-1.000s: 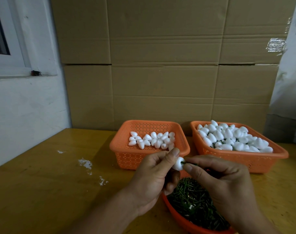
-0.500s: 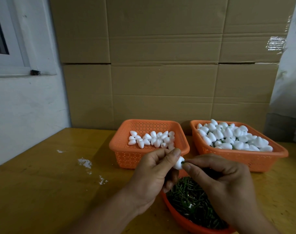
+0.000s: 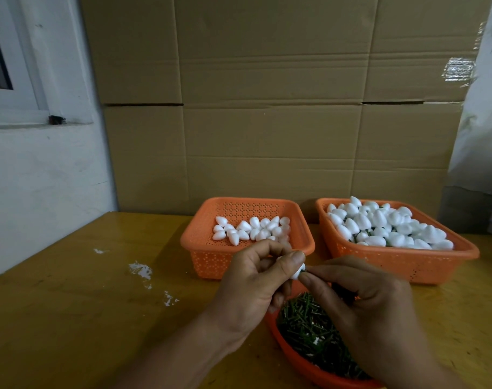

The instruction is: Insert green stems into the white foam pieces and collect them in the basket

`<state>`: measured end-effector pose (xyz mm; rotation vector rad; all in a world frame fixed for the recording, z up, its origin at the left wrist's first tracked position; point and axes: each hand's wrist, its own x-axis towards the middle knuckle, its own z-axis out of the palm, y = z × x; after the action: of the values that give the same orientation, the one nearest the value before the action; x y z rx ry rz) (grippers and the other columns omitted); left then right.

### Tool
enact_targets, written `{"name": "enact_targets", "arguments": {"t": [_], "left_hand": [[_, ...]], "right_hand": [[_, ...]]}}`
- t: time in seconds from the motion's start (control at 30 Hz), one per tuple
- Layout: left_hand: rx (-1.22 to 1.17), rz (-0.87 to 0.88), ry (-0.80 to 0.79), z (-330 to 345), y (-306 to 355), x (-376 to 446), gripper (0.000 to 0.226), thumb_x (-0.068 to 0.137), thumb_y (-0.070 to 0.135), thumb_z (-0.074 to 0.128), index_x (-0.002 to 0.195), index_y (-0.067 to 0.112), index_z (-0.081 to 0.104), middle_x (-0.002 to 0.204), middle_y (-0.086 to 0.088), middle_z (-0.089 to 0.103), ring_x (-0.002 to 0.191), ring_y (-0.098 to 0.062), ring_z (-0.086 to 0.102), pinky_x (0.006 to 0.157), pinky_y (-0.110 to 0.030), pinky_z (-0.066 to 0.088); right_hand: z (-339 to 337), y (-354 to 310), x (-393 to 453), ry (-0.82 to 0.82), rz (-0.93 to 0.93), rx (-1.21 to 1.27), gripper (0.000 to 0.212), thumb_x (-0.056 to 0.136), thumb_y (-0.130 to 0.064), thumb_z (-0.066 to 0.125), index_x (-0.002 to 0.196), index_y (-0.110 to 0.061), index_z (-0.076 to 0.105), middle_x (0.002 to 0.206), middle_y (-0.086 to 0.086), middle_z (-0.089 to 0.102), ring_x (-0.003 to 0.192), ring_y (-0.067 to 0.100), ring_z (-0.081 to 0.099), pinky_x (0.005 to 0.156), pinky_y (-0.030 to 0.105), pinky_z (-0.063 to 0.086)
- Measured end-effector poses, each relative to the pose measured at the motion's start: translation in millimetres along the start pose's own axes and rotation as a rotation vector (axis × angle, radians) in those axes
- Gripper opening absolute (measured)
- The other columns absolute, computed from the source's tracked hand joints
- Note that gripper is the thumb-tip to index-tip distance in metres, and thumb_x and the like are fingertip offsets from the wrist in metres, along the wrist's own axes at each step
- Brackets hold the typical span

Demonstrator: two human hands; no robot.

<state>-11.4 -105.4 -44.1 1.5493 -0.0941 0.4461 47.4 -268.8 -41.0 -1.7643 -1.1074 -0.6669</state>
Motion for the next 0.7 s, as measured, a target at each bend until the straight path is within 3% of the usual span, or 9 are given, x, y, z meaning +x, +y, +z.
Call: {"name": "enact_targets", "arguments": {"t": [0.1, 0.23, 0.43, 0.53, 0.63, 0.7], "left_hand": [[-0.01, 0.022, 0.025, 0.3, 0.1, 0.7, 0.03, 0.081, 0.038, 0.074, 0.09, 0.01, 0.068, 0.063, -0.007, 0.056, 0.048, -0.009, 0.046, 0.044, -0.019, 0.036], [-0.006, 0.061, 0.046, 0.8, -0.8, 1.3, 0.029, 0.078, 0.031, 0.076, 0.091, 0.006, 0.069, 0.062, -0.001, 0.06, 0.047, -0.006, 0.047, 0.045, -0.017, 0.038], [0.005, 0.118, 0.052, 2.4, -1.0, 0.6, 0.031, 0.078, 0.028, 0.076, 0.093, 0.002, 0.068, 0.065, 0.008, 0.065, 0.052, 0.002, 0.056, 0.05, -0.011, 0.042], [0.027, 0.115, 0.057, 1.2, -2.5, 1.0, 0.029, 0.08, 0.03, 0.078, 0.092, 0.005, 0.07, 0.061, 0.009, 0.061, 0.051, 0.0, 0.052, 0.05, -0.012, 0.041], [-0.023, 0.065, 0.033, -1.7, -2.7, 1.6, 0.027, 0.08, 0.038, 0.079, 0.092, 0.014, 0.076, 0.062, 0.0, 0.055, 0.052, -0.008, 0.047, 0.048, -0.019, 0.039], [-0.117, 0.028, -0.002, -2.8, -2.4, 2.2, 0.023, 0.08, 0.034, 0.077, 0.093, 0.015, 0.078, 0.065, -0.003, 0.054, 0.054, -0.009, 0.047, 0.05, -0.02, 0.039]], "right_hand": [[1.6, -1.0, -1.6, -0.019, -0.009, -0.067, 0.014, 0.085, -0.03, 0.072, 0.095, -0.027, 0.081, 0.081, -0.015, 0.071, 0.069, 0.001, 0.066, 0.056, 0.026, 0.053], [3.4, -1.2, -3.3, -0.066, 0.007, -0.06, 0.013, 0.089, -0.024, 0.069, 0.095, -0.029, 0.08, 0.074, -0.013, 0.067, 0.066, 0.003, 0.064, 0.054, 0.026, 0.049], [3.8, 1.0, -4.6, -0.076, 0.193, 0.081, 0.021, 0.081, -0.023, 0.08, 0.087, -0.042, 0.077, 0.073, -0.02, 0.072, 0.064, 0.003, 0.068, 0.055, 0.021, 0.052], [4.2, 2.0, -3.6, -0.046, 0.291, 0.197, 0.012, 0.075, -0.029, 0.081, 0.08, -0.039, 0.076, 0.066, -0.008, 0.072, 0.054, 0.008, 0.065, 0.048, 0.024, 0.051], [3.7, 1.0, -2.2, -0.051, 0.331, 0.302, 0.006, 0.072, -0.037, 0.077, 0.077, -0.035, 0.076, 0.061, -0.001, 0.069, 0.044, 0.003, 0.055, 0.043, 0.015, 0.04], [3.3, -0.5, -1.7, -0.071, 0.355, 0.353, 0.004, 0.074, -0.032, 0.077, 0.078, -0.034, 0.076, 0.062, 0.0, 0.071, 0.044, 0.002, 0.054, 0.044, 0.015, 0.041]]}}
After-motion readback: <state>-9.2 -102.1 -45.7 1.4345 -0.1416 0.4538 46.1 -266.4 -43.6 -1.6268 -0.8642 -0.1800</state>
